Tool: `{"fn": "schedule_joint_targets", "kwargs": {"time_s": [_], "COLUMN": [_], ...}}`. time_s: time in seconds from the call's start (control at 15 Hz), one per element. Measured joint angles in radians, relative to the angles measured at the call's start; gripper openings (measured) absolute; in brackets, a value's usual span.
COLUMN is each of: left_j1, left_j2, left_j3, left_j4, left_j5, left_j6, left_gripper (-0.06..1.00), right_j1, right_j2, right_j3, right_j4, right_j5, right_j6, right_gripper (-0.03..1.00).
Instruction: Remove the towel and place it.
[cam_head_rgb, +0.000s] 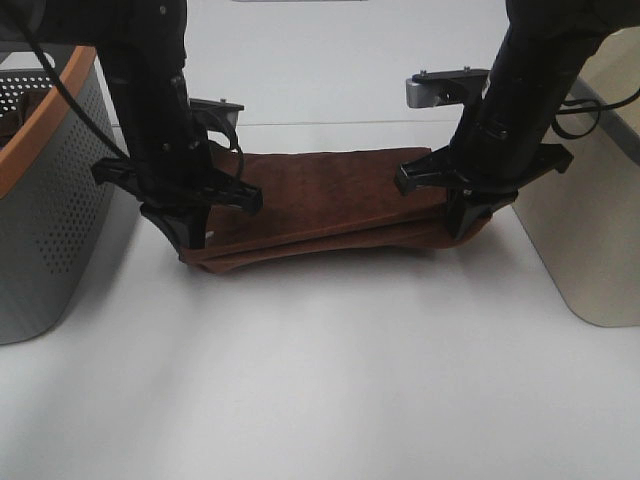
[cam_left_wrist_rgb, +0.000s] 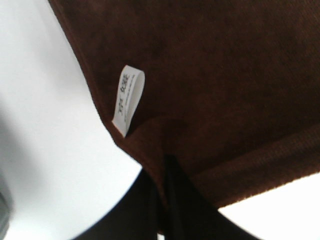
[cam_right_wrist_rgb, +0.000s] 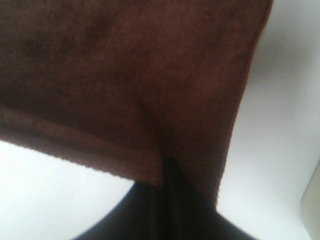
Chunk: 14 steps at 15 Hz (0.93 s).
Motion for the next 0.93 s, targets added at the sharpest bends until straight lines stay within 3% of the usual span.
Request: {"fn": "schedule_joint_targets", "kwargs": {"time_s": [0.33, 0.73, 0.8, 0.93], "left_j1": [-0.001, -0.001, -0.001, 0.010], "left_j2": [-0.030, -0.057, -0.060, -0.062], "left_j3": [0.103, 0.168, 0.169, 0.182], "left_j4": [-0.076, -0.109, -0.103, -0.026], "left_j5": [-0.005, -0.023, -0.015, 0.056], "left_j6": [0.000, 0.000, 0.000, 0.009], "left_gripper": [0.00, 0.00, 0.00, 0.00], "right_j1": [0.004, 0.006, 0.006, -0.013], "right_j2": [-0.001, -0.001, -0.001, -0.001], "right_j3": [0.097, 0.114, 0.115, 0.115], "right_j4": [0.020, 0.035, 0.027, -0.067], "right_j5": [-0.012, -0.011, -0.006, 0.025], "right_j6": [-0.001, -0.003, -0.003, -0.001], "right_gripper": [0.00, 0.00, 0.03, 0.20]}}
